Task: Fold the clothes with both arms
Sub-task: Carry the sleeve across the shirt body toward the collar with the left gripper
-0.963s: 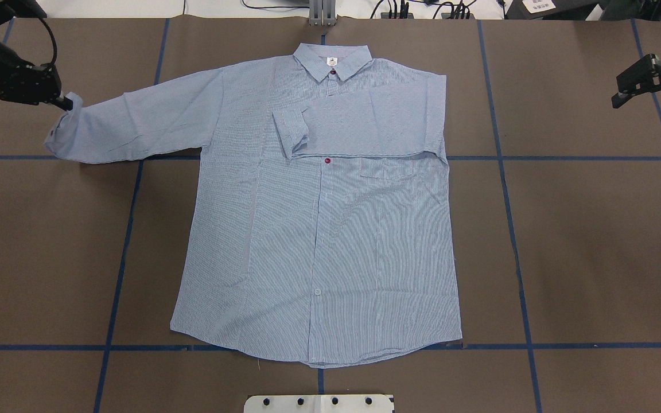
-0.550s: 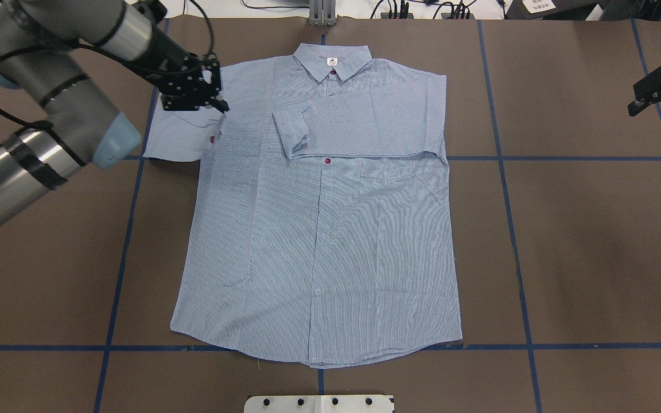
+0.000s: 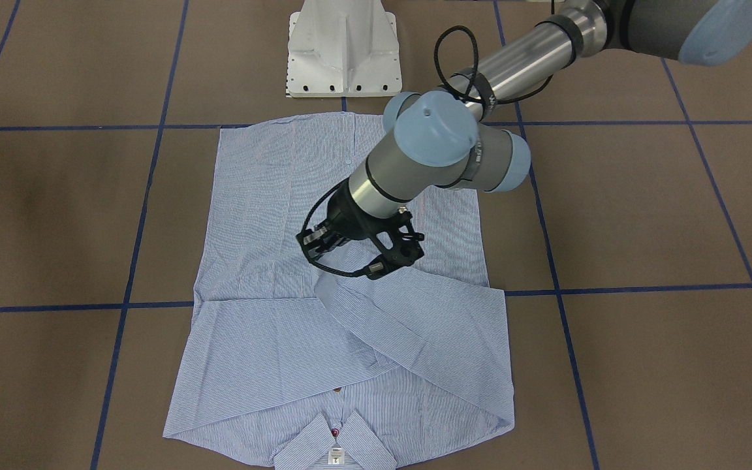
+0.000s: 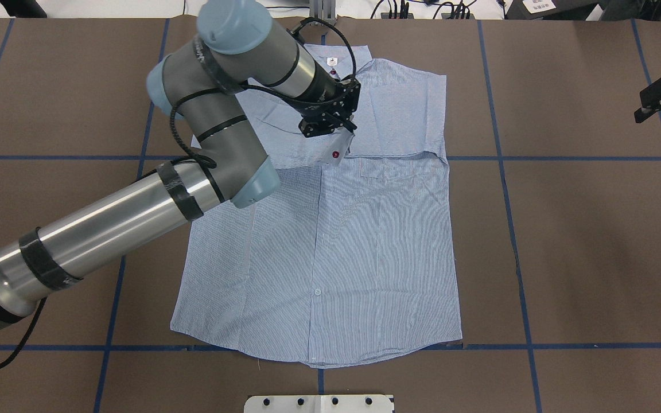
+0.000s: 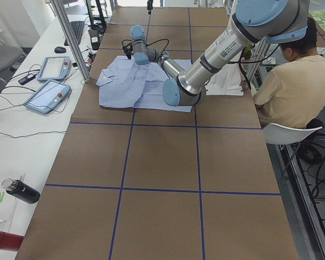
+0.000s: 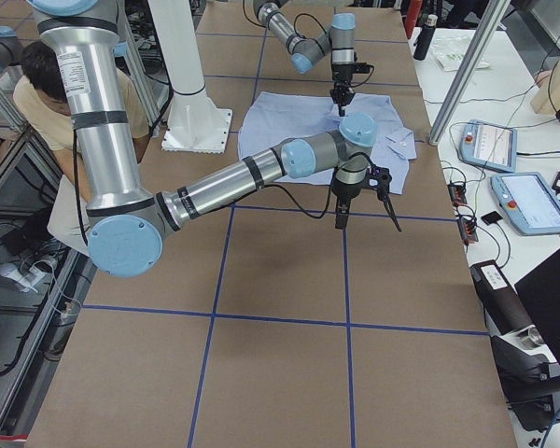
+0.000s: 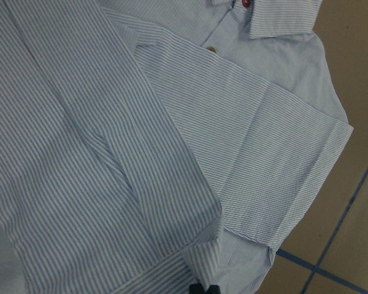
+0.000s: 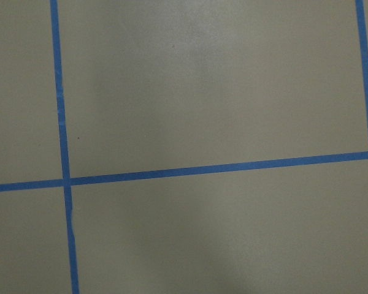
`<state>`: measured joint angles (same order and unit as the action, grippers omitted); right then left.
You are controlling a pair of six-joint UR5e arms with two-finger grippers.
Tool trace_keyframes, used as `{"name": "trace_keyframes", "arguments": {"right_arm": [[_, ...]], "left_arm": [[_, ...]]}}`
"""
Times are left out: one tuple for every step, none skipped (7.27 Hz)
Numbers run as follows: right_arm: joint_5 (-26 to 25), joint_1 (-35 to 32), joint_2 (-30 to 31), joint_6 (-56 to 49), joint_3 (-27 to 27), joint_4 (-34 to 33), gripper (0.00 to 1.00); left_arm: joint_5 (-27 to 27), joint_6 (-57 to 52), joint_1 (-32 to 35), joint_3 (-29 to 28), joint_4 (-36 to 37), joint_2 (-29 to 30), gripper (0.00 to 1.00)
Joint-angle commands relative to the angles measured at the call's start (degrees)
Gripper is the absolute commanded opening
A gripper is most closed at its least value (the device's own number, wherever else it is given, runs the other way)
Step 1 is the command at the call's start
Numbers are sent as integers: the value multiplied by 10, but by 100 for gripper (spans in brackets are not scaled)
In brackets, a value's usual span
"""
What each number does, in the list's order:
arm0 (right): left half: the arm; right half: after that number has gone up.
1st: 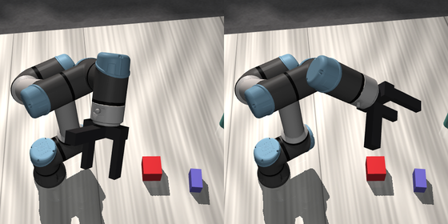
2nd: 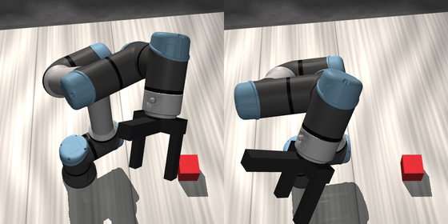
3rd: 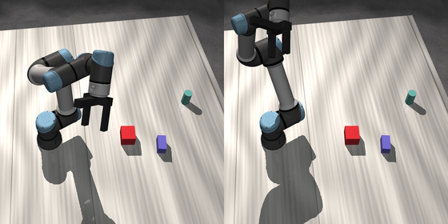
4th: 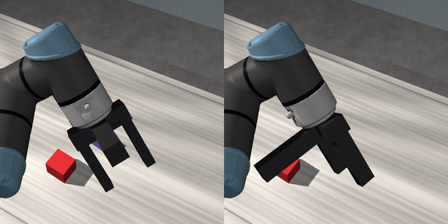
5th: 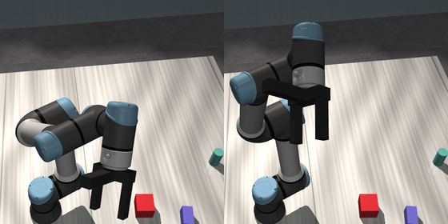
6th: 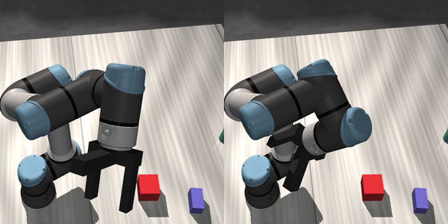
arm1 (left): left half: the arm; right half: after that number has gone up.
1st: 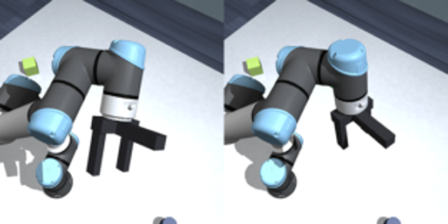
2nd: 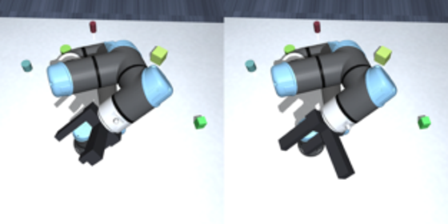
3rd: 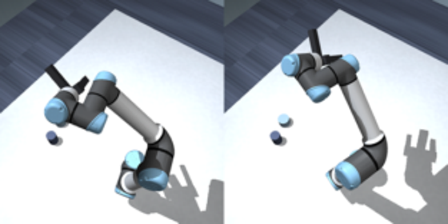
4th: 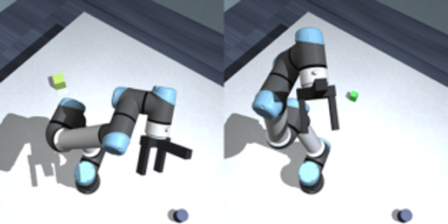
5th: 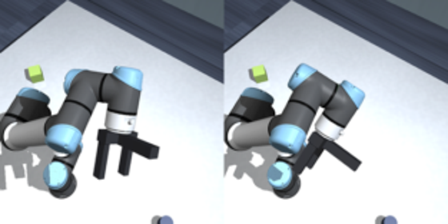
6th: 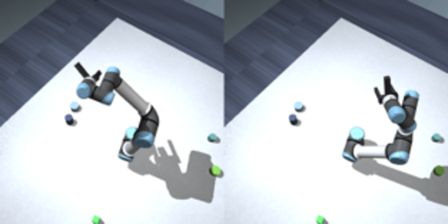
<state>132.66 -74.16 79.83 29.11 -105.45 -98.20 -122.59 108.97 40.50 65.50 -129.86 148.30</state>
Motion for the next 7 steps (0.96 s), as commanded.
{"name": "trace_keyframes", "arguments": {"right_arm": [[1, 1, 2, 3, 0, -1, 100], [1, 1, 2, 6, -2, -1, 100], [4, 2, 2, 7, -2, -1, 100], [22, 4, 1, 9, 0, -1, 100], [25, 9, -3, 19, -2, -1, 100], [25, 27, -9, 47, -5, 2, 100], [24, 49, -6, 98, -2, 52, 100]], "left_arm": [[24, 28, -10, -43, -18, 45, 0], [43, 29, -11, -82, -38, 65, 0], [46, 29, -14, -89, -43, 67, 0], [46, 29, -14, -89, -43, 67, 33], [46, 28, -16, -88, -50, 68, 67], [46, 29, -16, -88, -65, 69, 73], [45, 29, -16, -81, -67, 69, 88]]}}
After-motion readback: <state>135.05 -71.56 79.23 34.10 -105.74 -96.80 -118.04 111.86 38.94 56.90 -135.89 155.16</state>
